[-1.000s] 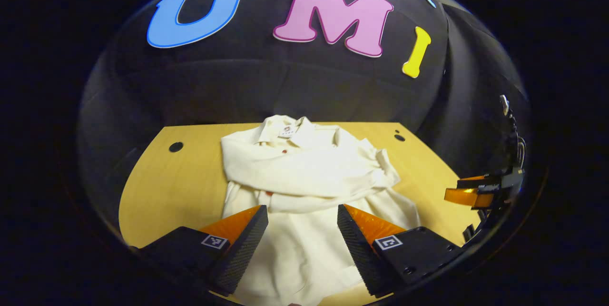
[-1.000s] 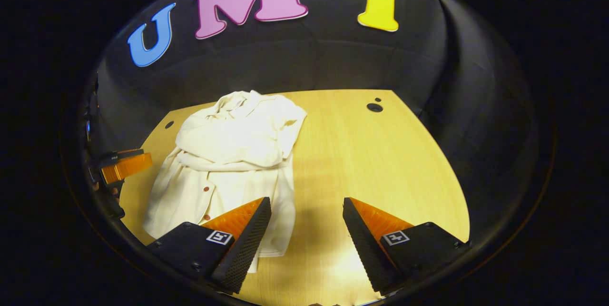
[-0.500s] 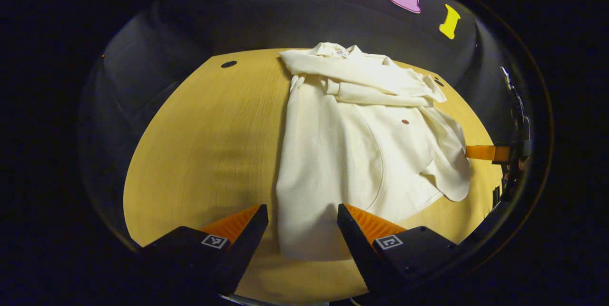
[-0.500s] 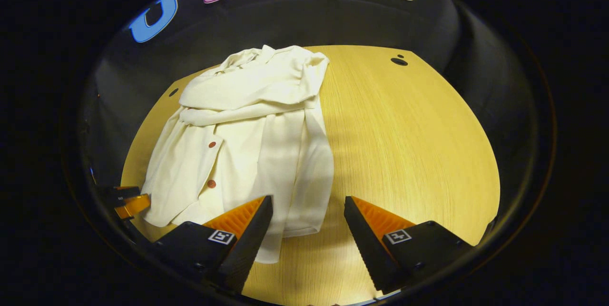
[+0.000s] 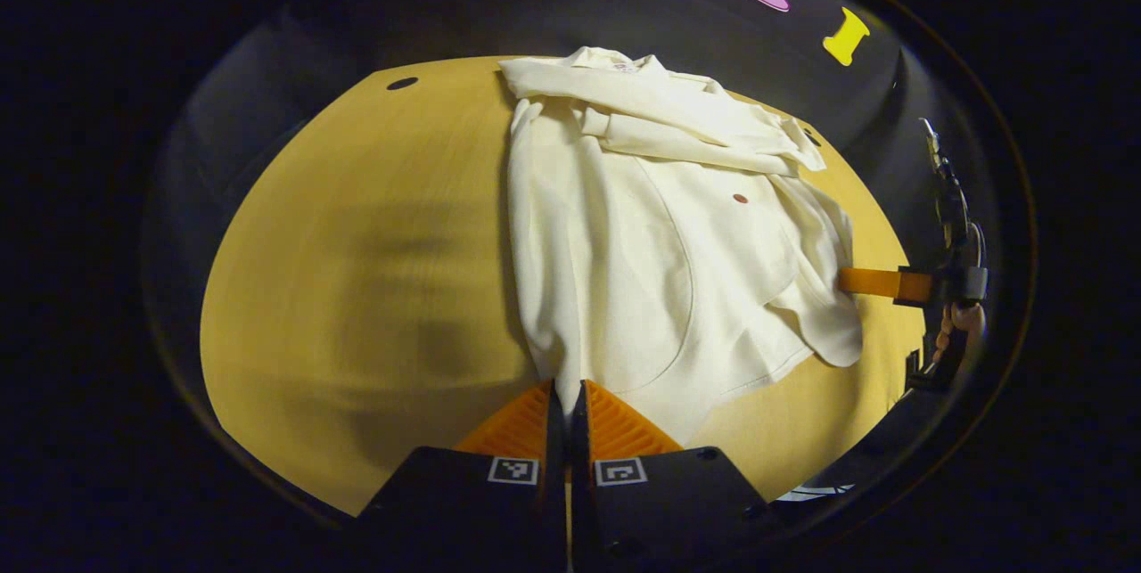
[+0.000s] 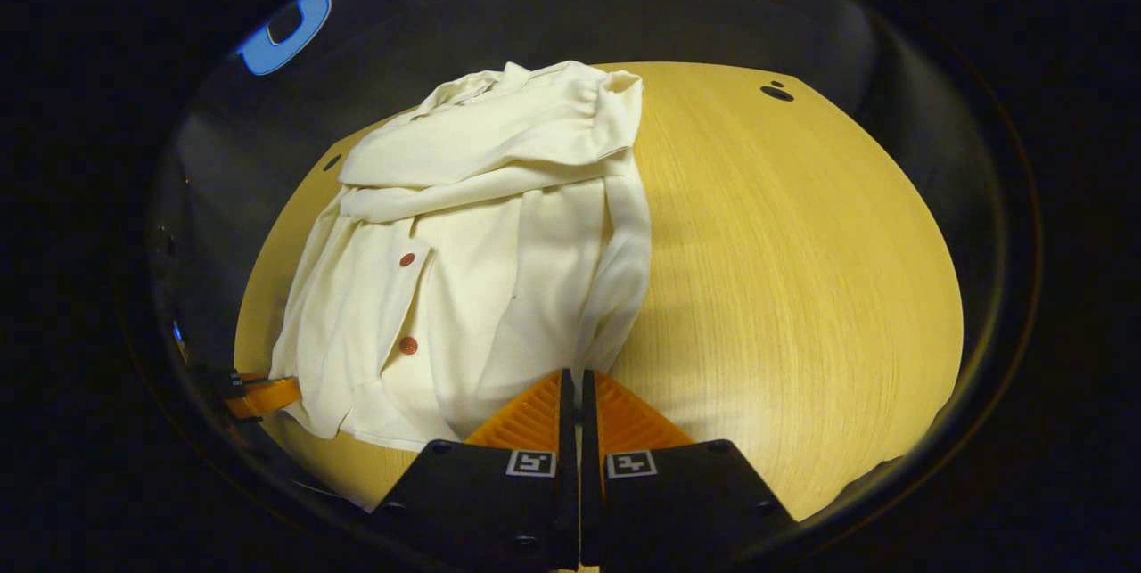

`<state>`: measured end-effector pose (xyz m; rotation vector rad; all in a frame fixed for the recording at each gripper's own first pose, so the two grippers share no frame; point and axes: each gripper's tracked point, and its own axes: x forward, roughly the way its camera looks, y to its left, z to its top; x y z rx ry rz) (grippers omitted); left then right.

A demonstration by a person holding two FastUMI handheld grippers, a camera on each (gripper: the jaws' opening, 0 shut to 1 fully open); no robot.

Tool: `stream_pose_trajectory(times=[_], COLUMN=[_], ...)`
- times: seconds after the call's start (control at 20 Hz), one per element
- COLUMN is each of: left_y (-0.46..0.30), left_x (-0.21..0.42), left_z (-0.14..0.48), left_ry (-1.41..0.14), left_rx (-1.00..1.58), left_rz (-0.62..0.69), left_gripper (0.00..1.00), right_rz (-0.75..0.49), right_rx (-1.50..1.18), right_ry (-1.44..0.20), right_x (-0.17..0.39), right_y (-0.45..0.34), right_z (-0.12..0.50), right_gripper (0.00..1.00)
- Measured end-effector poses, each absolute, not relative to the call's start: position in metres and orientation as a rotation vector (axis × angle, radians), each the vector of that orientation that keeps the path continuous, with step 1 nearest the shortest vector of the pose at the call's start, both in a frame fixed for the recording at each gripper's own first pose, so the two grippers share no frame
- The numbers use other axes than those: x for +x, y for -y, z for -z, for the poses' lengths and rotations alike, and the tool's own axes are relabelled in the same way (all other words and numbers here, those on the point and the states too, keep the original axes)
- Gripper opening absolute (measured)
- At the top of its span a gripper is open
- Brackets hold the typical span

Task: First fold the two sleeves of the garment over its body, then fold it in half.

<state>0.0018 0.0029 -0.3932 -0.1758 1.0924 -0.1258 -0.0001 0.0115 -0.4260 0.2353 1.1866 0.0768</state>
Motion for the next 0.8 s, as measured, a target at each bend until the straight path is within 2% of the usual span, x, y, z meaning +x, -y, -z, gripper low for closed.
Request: stream_pose_trajectory(times=[0.2,0.4,0.8], left_y=[0.011,0.010,-0.004], left_x=[0.019,0.057,0.196], left_z=[0.351,0.298,0.204], left_ry=[-1.057,-1.003,-0.783], left_rx=[-0.206,-0.190,-0.292], left_rz=[0.203,0.251,0.279], left_gripper=[0.07,0.07,0.06], right_rz=[-0.128,-0.156,-0.176], right_rx=[0.237,0.301,0.350], right_ry=[-1.163,-1.092,-0.856], right_x=[0.011,0.049,0.198], right_y=[-0.011,-0.019,-0.017], right_z=[0.397,0.349,0.275], right_gripper=[0.06,0.06,0.06])
